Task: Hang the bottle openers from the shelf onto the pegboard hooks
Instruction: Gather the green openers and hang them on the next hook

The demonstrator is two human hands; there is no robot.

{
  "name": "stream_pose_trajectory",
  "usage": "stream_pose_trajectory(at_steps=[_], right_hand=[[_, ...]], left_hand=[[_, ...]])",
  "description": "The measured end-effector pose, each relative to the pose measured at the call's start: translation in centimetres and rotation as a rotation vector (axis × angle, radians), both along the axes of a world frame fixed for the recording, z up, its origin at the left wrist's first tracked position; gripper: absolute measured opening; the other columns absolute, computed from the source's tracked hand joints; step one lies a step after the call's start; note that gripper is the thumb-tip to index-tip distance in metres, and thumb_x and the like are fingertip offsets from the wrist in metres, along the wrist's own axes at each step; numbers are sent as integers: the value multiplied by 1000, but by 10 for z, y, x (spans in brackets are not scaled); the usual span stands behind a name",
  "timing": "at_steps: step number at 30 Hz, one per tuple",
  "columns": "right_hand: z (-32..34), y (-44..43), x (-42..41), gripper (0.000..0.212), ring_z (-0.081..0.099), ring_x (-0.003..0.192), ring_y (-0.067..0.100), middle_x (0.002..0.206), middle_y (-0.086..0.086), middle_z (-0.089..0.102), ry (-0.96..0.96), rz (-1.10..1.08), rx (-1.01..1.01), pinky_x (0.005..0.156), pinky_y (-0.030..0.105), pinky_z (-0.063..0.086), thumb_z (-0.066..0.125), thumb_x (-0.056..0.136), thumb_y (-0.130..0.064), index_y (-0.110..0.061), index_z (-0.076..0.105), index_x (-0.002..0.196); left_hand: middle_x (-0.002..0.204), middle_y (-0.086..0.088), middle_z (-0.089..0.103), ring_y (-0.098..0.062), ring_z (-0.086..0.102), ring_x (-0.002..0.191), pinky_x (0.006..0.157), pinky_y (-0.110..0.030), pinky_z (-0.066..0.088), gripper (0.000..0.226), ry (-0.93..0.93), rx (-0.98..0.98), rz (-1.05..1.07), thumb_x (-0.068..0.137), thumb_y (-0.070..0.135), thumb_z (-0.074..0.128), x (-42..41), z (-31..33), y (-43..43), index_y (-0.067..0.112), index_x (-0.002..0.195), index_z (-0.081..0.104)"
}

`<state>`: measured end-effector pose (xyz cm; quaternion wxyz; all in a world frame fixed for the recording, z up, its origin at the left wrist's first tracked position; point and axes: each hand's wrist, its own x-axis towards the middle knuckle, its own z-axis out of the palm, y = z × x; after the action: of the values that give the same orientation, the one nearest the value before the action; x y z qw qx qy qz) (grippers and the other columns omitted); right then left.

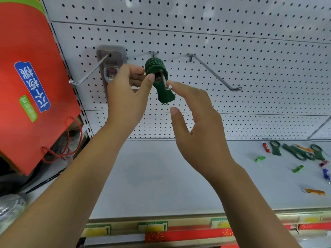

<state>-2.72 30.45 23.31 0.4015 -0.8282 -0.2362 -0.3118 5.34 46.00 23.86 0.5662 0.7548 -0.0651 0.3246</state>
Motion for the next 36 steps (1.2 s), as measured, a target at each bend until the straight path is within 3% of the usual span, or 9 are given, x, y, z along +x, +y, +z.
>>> stream_pose_trajectory(at_steps=[2, 6, 8, 11, 15, 20, 29, 33, 36], right_hand=[[-2, -2, 2, 46, 51, 126, 8, 128, -17, 54, -5, 0, -5, 103, 7, 33, 59, 97, -4, -17, 53, 141], [-12, -11, 6, 47, 50, 132, 10, 136, -14, 54, -38, -17, -4, 108, 13, 35, 61, 97, -5, -16, 53, 142], [-24, -18, 11, 47, 50, 134, 12, 141, -8, 56, -35, -40, -7, 110, 16, 36, 62, 96, -5, -14, 54, 141], [-52, -33, 18, 44, 50, 135, 15, 142, -3, 58, 20, -71, -11, 112, 22, 38, 64, 95, -8, -13, 58, 138], [-98, -60, 22, 44, 46, 138, 12, 144, -4, 56, 172, -108, -26, 115, 23, 35, 66, 95, -14, -17, 58, 139], [-150, -115, 22, 47, 44, 138, 17, 146, -3, 55, 352, -146, -119, 113, 32, 39, 67, 94, -17, -16, 58, 139], [-209, -288, 23, 45, 44, 138, 20, 144, -1, 57, 588, -309, -177, 107, 26, 33, 68, 93, -18, -15, 60, 137], [-225, -369, 28, 45, 43, 138, 22, 144, 1, 56, 664, -404, -198, 109, 28, 34, 68, 94, -19, -14, 59, 138], [-233, -429, 34, 44, 44, 138, 26, 144, 6, 57, 700, -468, -201, 109, 28, 30, 67, 94, -17, -12, 59, 137]], left_hand=[[102, 4, 67, -3, 64, 93, 83, -15, 51, 25, -13, 111, 42, 94, 28, 69, -8, -10, 2, 18, 114, 60], [117, 2, 62, -9, 55, 106, 90, -2, 33, 34, -58, 367, 133, 94, 25, 69, -30, -31, 10, 14, 125, 61], [123, 0, 62, -13, 54, 114, 98, -7, 33, 36, -67, 469, 138, 94, 24, 69, -38, -42, 13, 12, 126, 62], [131, -2, 61, -20, 54, 125, 110, -33, 39, 37, -24, 580, 117, 95, 28, 65, -50, -65, 15, 12, 128, 62], [133, -5, 62, -24, 53, 128, 110, -42, 40, 42, 89, 666, 106, 91, 31, 64, -65, -103, 6, 11, 127, 64], [141, -3, 58, -21, 45, 135, 115, -40, 34, 43, 321, 707, 63, 95, 30, 66, -74, -142, -40, 13, 134, 61], [162, 8, 33, -13, 22, 151, 125, -40, 18, 52, 571, 857, -208, 99, 41, 54, -67, -182, -198, 25, 147, 45], [166, 12, 21, -10, 11, 153, 126, -33, 9, 57, 616, 891, -343, 101, 48, 48, -57, -199, -276, 29, 153, 34], [163, 5, 31, -16, 21, 153, 125, -37, 15, 56, 574, 921, -404, 100, 47, 48, -44, -211, -323, 22, 149, 42]])
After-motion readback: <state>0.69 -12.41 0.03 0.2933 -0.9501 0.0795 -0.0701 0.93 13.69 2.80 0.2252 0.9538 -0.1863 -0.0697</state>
